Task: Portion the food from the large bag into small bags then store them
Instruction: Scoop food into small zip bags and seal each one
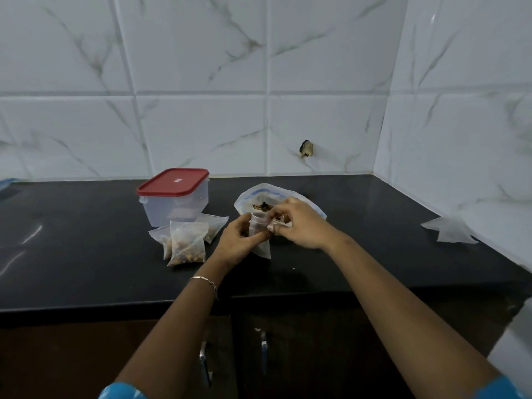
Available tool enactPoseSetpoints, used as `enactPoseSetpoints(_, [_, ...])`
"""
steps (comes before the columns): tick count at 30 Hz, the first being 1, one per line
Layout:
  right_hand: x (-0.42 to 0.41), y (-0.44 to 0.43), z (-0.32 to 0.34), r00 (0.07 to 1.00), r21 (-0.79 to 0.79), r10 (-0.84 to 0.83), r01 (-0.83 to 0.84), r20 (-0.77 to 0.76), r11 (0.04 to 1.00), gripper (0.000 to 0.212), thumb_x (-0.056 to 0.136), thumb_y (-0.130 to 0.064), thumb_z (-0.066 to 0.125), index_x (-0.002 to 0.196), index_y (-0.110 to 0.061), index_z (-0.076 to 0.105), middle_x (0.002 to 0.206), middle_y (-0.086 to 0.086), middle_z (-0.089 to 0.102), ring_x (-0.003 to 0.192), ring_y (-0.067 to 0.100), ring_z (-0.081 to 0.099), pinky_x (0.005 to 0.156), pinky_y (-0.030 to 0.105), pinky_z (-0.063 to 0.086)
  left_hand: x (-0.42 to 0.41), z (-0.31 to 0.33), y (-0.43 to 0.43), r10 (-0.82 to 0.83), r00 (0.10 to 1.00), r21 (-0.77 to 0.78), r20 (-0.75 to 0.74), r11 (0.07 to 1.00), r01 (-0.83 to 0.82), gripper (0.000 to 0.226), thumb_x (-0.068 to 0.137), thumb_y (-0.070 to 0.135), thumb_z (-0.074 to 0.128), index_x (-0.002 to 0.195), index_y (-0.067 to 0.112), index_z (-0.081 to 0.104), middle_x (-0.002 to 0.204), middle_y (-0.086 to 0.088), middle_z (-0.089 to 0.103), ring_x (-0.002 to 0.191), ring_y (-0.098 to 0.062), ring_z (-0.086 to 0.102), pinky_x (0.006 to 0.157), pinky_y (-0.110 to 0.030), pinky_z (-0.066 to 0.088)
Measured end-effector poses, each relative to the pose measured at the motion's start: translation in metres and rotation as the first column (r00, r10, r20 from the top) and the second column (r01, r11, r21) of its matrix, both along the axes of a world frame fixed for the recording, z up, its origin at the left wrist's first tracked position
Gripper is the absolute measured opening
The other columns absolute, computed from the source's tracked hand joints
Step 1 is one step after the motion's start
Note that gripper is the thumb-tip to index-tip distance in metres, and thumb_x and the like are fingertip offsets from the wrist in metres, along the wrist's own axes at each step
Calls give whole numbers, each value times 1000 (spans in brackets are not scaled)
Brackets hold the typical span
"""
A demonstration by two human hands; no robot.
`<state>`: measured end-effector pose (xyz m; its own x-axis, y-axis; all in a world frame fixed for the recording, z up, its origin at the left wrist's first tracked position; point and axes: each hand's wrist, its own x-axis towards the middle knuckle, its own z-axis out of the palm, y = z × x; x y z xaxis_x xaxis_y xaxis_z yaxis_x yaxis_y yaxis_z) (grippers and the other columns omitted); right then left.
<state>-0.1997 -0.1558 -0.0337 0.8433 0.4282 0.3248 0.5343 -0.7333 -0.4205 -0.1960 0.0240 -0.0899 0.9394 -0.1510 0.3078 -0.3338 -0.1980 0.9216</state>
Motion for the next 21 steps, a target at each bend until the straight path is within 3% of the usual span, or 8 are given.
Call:
enactPoseSetpoints(3, [1, 6, -2, 998, 8, -5, 5, 55, 1000, 11, 91, -18, 64, 100, -20, 68, 106, -3, 64, 83, 7, 55, 73, 22, 43, -11, 0, 1, -45, 999, -25, 2, 999, 45, 37, 83, 20, 74, 118, 18, 62, 110, -1, 70, 103, -14, 66, 87, -29, 55])
enactPoseSetpoints(6, [-4, 7, 0, 998, 42, -15, 12, 68, 999, 10, 90, -11, 63, 94, -19, 69, 91, -7, 67, 70, -3, 54, 64, 13, 36, -23, 8, 4, -9, 996, -99, -84, 995, 0, 45, 82, 39, 68, 119, 15, 61, 99, 1, 70, 89, -12, 67, 70, -20, 52])
enactPoseSetpoints(8, [-8, 7, 2, 996, 58, -29, 24, 87, 998, 12, 91, -9, 62, 94, -18, 70, 81, -15, 62, 63, -8, 51, 62, 9, 34, -23, 14, 9, 67, 984, -150, -166, 984, -92, 44, 87, 48, 59, 114, 13, 64, 86, 1, 67, 77, -12, 64, 66, -23, 51])
enactPoseSetpoints(10, [-14, 8, 6, 992, 37, -40, 36, 121, 999, 13, 91, -10, 62, 96, -19, 71, 82, -18, 62, 64, -9, 52, 60, 7, 37, -21, 20, 14, 141, 972, -159, -190, 972, -172, 39, 94, 42, 56, 105, 7, 66, 79, -5, 63, 70, -15, 62, 67, -27, 49])
enactPoseSetpoints(13, [-20, 11, 10, 986, 20, -36, 33, 165, 999, 15, 91, -10, 62, 98, -18, 73, 94, -11, 70, 75, -2, 57, 69, 10, 42, -20, 30, 19, 179, 972, -86, -150, 978, -193, 18, 91, 22, 66, 89, 4, 64, 69, -7, 61, 62, -15, 57, 64, -27, 49])
enactPoseSetpoints(15, [-24, 13, 12, 982, 22, -44, 41, 182, 999, 15, 90, -13, 64, 99, -20, 74, 94, -11, 71, 74, -2, 57, 68, 7, 38, -22, 38, 22, 158, 978, -47, -138, 985, -166, 7, 87, 11, 69, 86, 6, 64, 67, -6, 61, 59, -14, 56, 62, -25, 52])
enactPoseSetpoints(19, [-32, 10, 17, 980, -4, -57, 59, 191, 998, 12, 87, -14, 67, 94, -21, 74, 87, -11, 69, 65, -4, 52, 63, 10, 37, -24, 55, 28, 157, 985, 153, -69, 977, -145, 12, 82, -1, 72, 93, -2, 67, 79, -13, 67, 68, -18, 64, 65, -23, 59])
enactPoseSetpoints(21, [-34, 8, 20, 982, -49, -54, 64, 181, 997, 13, 87, -11, 66, 91, -22, 72, 87, -10, 68, 65, -4, 53, 63, 12, 39, -25, 65, 31, 164, 986, 303, 16, 939, -161, 13, 78, 0, 76, 85, 4, 66, 82, -15, 69, 72, -20, 66, 66, -24, 59])
